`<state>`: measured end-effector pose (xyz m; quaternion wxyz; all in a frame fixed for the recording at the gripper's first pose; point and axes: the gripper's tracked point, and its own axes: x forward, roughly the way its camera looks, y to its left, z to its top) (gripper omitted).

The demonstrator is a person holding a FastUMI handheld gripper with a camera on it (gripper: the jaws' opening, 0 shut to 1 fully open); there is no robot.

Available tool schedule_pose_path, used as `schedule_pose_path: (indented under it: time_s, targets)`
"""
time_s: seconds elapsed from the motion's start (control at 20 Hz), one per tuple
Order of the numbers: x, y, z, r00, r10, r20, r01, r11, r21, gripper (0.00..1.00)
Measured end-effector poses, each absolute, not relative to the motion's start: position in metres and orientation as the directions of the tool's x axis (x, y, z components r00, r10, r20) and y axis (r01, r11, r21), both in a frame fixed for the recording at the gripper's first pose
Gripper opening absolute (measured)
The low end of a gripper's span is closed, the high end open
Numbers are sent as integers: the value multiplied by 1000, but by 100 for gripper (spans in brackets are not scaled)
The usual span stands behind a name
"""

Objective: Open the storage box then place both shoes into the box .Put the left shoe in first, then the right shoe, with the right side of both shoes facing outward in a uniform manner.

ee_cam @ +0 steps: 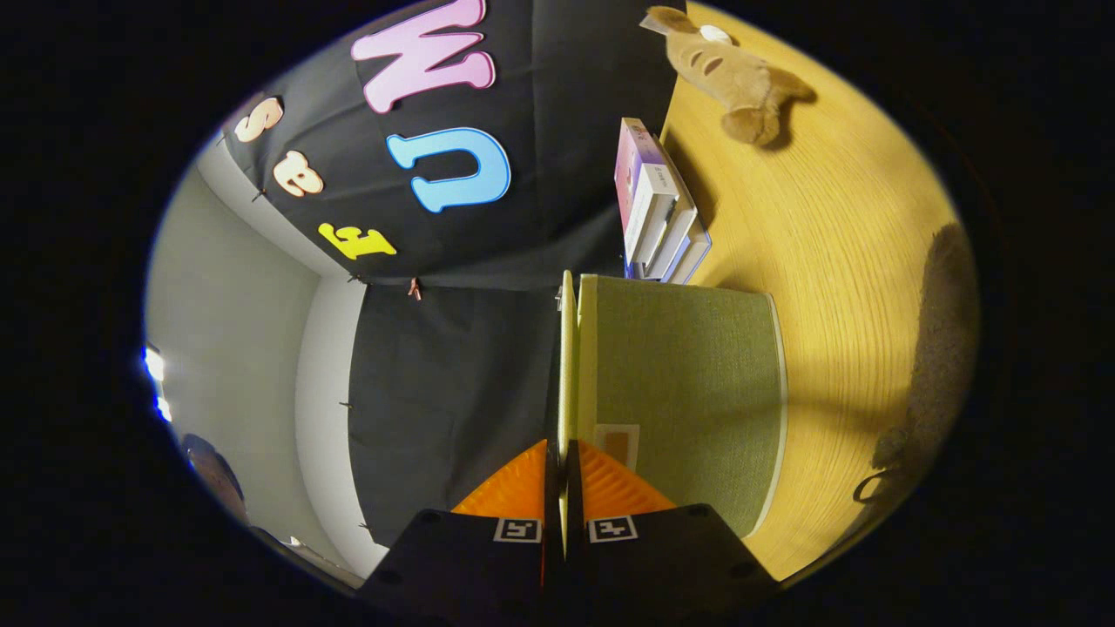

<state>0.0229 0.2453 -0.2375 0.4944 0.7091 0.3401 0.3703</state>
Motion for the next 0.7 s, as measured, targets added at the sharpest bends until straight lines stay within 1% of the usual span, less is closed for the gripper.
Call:
schedule_pose_path:
  time_s: [0.1, 0.15, 0.35, 0.55, 0.7]
  targets:
    - [25, 244, -227, 512, 845, 154, 94, -233, 968, 5]
    - [27, 241, -217, 528, 836, 148, 62, -211, 975, 5]
    - [34, 240, -166, 562, 814, 148, -25, -161, 987, 5]
    - [43, 259, -113, 540, 828, 151, -142, -87, 986, 5]
    - [56, 280, -82, 527, 836, 154, -203, -52, 978, 5]
